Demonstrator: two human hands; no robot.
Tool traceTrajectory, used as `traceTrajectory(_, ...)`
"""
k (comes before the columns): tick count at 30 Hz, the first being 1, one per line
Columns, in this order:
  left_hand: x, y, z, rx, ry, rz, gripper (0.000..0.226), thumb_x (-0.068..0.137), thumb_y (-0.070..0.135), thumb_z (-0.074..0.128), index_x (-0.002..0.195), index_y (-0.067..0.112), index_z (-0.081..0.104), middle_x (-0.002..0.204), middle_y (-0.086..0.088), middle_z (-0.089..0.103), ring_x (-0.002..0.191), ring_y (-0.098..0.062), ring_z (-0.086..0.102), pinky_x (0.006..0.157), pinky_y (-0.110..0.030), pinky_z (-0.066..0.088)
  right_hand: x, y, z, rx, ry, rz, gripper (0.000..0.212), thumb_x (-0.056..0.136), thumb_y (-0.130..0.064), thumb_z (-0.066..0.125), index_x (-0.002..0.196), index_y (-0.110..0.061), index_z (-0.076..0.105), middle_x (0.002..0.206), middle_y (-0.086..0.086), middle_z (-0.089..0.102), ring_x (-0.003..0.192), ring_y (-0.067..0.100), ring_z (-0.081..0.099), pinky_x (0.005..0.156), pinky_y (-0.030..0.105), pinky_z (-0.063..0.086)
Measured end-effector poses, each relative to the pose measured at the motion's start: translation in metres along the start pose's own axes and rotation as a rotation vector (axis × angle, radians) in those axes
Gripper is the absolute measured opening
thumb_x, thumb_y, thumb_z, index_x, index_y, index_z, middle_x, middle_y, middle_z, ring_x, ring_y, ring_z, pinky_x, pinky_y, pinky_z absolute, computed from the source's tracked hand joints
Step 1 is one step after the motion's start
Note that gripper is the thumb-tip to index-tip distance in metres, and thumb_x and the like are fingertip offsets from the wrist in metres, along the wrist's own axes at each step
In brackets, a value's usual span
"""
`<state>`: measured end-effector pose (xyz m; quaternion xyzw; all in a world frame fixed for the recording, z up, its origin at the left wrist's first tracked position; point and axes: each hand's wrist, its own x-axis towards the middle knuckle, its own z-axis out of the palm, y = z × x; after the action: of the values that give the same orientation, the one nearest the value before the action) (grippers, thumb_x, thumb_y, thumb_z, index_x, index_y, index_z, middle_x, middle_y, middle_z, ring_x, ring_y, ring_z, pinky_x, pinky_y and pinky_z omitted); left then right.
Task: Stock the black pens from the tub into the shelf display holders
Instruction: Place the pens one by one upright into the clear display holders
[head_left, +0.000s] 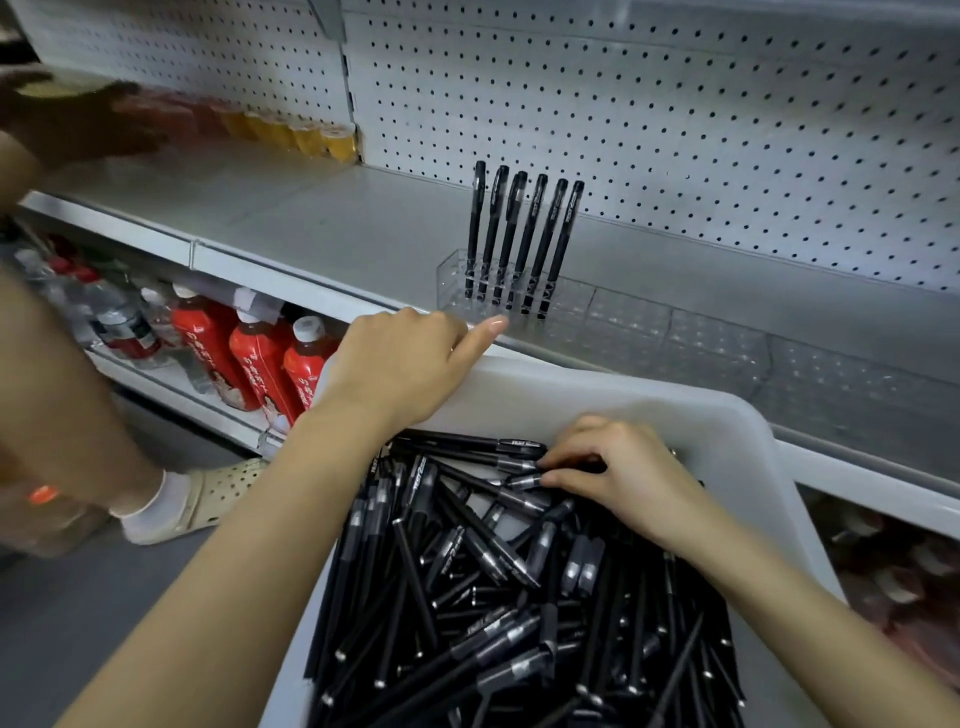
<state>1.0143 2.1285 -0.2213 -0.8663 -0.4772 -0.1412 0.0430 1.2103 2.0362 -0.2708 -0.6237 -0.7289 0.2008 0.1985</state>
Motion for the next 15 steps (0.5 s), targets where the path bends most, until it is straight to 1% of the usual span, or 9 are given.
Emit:
traceTrajectory(3,0.0003,0.0015,-0.0008,0.05,-0.019,-0.003,0.067,0.091,0.063,0.008,0.079,0.024,0.061,0.061,0.004,0.039,0.075,-0.029,0.054,0.06,-0.035,0.029,-0.0018,-0.0001,0.0022,-0.046,-0.005,-0.029,0.019,0.081,-0.032,0.071,0.097,-0.022,0.074,0.097,-0.007,0.062,0.092,0.008,0.059,0.086,0.028,0.045)
traceTrajectory(5,0.0009,0.0021,-0.001,0.066,-0.025,-0.002,0.068,0.092,0.063,0.008,0.085,0.024,0.063,0.064,0.002,0.041,0.079,-0.03,0.056,0.061,-0.035,0.029,-0.001,0.0004,0.0028,-0.09,-0.014,-0.043,0.021,0.083,-0.031,0.07,0.1,-0.02,0.073,0.1,-0.005,0.062,0.095,0.009,0.058,0.087,0.023,0.042)
traceTrajectory(7,0.0011,0.0013,0.0002,0.055,-0.014,0.009,0.066,0.092,0.063,0.008,0.082,0.025,0.061,0.069,-0.002,0.048,0.084,-0.032,0.058,0.062,-0.035,0.031,-0.0006,0.0003,0.0021,-0.106,-0.015,-0.046,0.02,0.083,-0.03,0.069,0.1,-0.02,0.073,0.1,-0.005,0.061,0.095,0.008,0.056,0.085,0.02,0.041)
traceTrajectory(10,-0.0001,-0.0006,0.0029,0.022,0.015,0.033,0.06,0.091,0.063,0.008,0.066,0.026,0.048,0.071,-0.004,0.053,0.084,-0.033,0.059,0.063,-0.035,0.032,-0.0009,0.0,0.0018,-0.109,-0.017,-0.05,0.016,0.082,-0.029,0.07,0.095,-0.02,0.072,0.098,-0.006,0.061,0.094,0.009,0.056,0.085,0.025,0.043)
traceTrajectory(12,-0.0011,-0.0007,0.0029,0.005,0.016,0.031,0.057,0.091,0.063,0.009,0.06,0.026,0.039,0.073,-0.006,0.057,0.083,-0.033,0.059,0.063,-0.035,0.033,-0.0009,-0.0004,0.0022,-0.11,-0.019,-0.054,0.012,0.081,-0.028,0.071,0.091,-0.021,0.07,0.095,-0.006,0.06,0.092,0.01,0.055,0.084,0.028,0.044)
traceTrajectory(15,-0.0023,0.0005,0.0007,-0.004,-0.006,0.009,0.057,0.092,0.062,0.01,0.057,0.025,0.035,0.068,-0.002,0.049,0.081,-0.033,0.058,0.063,-0.035,0.032,-0.002,-0.0001,0.0021,-0.104,-0.003,-0.065,0.01,0.08,-0.026,0.072,0.086,-0.023,0.063,0.09,-0.009,0.058,0.089,0.009,0.053,0.081,0.029,0.044)
